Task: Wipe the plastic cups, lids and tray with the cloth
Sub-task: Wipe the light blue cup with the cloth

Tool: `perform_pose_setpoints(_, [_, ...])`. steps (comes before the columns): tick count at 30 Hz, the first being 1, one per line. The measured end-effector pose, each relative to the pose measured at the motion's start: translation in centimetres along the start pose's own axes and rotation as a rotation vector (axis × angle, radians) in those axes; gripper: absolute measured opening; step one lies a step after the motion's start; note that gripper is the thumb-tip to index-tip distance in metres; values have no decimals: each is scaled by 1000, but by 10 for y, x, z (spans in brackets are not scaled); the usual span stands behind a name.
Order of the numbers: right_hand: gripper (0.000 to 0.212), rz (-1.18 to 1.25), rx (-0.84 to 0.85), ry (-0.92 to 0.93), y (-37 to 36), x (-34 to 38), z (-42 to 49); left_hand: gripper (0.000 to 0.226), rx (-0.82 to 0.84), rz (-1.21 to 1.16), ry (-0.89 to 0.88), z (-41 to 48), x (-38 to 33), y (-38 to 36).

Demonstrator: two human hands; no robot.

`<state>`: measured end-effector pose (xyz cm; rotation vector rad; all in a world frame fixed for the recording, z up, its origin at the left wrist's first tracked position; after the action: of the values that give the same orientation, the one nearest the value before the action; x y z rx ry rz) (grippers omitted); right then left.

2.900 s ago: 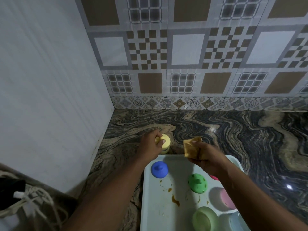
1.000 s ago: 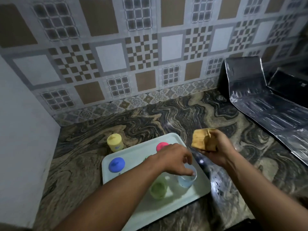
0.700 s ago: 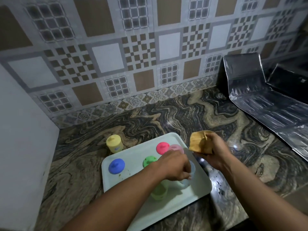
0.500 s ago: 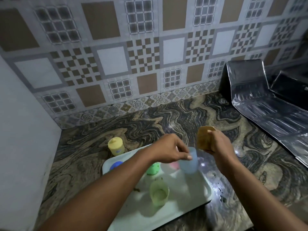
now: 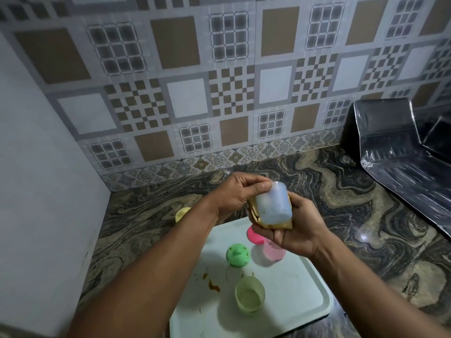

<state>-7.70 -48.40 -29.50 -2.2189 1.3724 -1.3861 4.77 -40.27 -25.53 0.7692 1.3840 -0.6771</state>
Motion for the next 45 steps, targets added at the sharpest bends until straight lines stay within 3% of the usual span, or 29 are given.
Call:
perform_pose_setpoints(3, [52, 40, -29, 37, -9, 1, 7, 18, 51, 90, -1, 3, -7, 11])
perform_pose_setpoints(6, [48, -127, -154, 286, -18, 12, 12, 22, 66, 209, -24, 8, -16, 15])
perform_pose_setpoints(8, [43, -202, -184, 354, -22, 18, 15, 17, 40, 294, -64, 12, -21, 17])
perform_pose_setpoints(10, [47, -127, -84, 199, -26, 11, 16, 14, 37, 285, -98, 13, -20, 20])
perform_pose_setpoints(13, [53, 83, 87, -78, -35, -5, 14, 16, 52, 14, -28, 9, -9, 28])
perform_pose_setpoints(15, [58, 117, 88, -89, -36, -10, 20, 19, 29, -22, 15, 6, -3, 33])
perform_pose_setpoints(21, [42, -195, -98, 349, -45, 13, 28, 16, -16, 277, -50, 6, -21, 46])
perform_pose_setpoints(24, [50, -86, 35, 99, -54, -1, 25, 13, 1, 197, -99, 3, -21, 47])
perform_pose_setpoints(26, [53, 35, 90, -57, -57, -13, 23, 17, -2, 8, -51, -2, -13, 47])
perform_pose_setpoints(28, [55, 81, 90, -86, -57, -17, 23, 16, -49, -142, -5, -6, -5, 47])
perform_pose_setpoints(30, [51, 41, 56, 25, -59, -14, 23, 14, -97, -110, 11, -10, -6, 49])
perform_pose_setpoints(34, [43, -263, -68, 409, -64, 6, 18, 15, -62, 264, -69, -9, -28, 59])
perform_pose_setpoints(36, [45, -222, -32, 323, -66, 4, 20, 10, -38, 292, -119, -8, -35, 60])
perform_pose_setpoints(39, [57, 6, 83, -3, -69, -12, 21, 28, -89, 38, -86, -10, -29, 57])
perform_pose_setpoints(41, [57, 49, 94, -34, -68, -14, 26, 32, -139, -65, -48, -13, -17, 57])
perform_pose_setpoints(43, [52, -76, 52, 112, -65, -7, 32, 21, -180, 12, -33, -16, -10, 63])
perform_pose_setpoints(45, [48, -369, -54, 400, -63, 8, 35, 17, -179, 202, -23, -15, -12, 73])
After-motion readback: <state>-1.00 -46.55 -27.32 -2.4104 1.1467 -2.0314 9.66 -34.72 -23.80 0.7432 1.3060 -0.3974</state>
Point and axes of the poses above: each hand's wrist, its own z-axis towards the middle knuckle, its own y-axis out of the back of the hand, x = y × z, the point moved 4 cm from there along z, towards the middle knuckle, and after that the axes turned 8 degrees about -x, right-handed, at the moved point
